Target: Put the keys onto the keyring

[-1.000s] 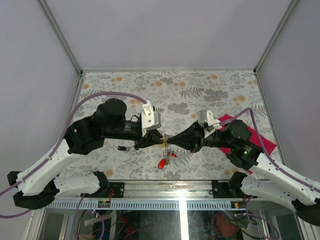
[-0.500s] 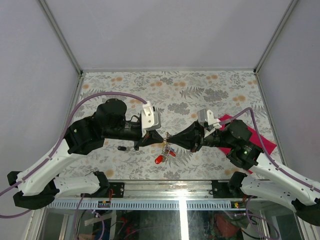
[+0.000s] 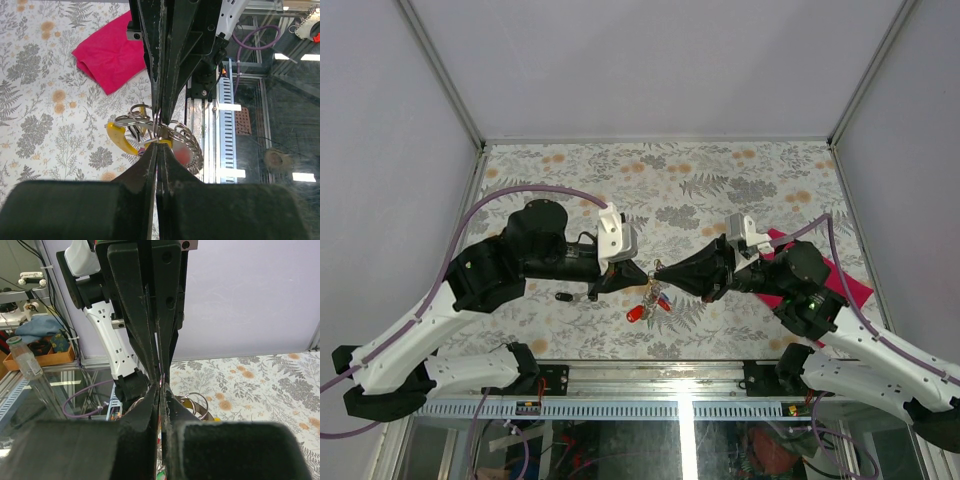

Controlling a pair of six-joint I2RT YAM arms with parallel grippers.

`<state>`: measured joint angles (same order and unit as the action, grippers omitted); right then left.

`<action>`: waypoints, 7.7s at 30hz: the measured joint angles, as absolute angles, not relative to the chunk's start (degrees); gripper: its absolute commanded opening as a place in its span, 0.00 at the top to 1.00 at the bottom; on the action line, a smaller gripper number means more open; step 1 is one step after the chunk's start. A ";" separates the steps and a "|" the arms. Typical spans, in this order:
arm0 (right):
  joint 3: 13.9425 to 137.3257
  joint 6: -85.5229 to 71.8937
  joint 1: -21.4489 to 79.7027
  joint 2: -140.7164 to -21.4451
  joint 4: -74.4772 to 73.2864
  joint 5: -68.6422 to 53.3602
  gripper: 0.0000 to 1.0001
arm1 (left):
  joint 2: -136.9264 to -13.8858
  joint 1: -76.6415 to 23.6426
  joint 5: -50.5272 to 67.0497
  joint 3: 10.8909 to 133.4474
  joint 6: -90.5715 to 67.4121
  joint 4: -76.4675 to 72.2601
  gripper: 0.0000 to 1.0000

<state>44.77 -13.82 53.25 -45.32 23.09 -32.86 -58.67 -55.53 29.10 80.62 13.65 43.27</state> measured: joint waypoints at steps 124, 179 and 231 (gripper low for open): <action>38.48 -6.96 53.25 -43.18 15.88 -28.32 0.58 | -75.81 -63.90 12.53 97.89 15.53 68.97 1.00; 41.21 -12.40 53.25 -42.70 17.02 -41.36 1.00 | -54.33 -65.95 18.63 78.63 12.19 40.53 0.61; 39.33 -19.46 53.25 -40.10 30.39 -36.60 1.00 | -56.27 -65.95 21.54 77.14 12.10 37.15 1.00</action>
<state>39.33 -19.46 53.25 -40.10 30.39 -36.60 -56.27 -65.95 21.54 77.14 12.10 37.15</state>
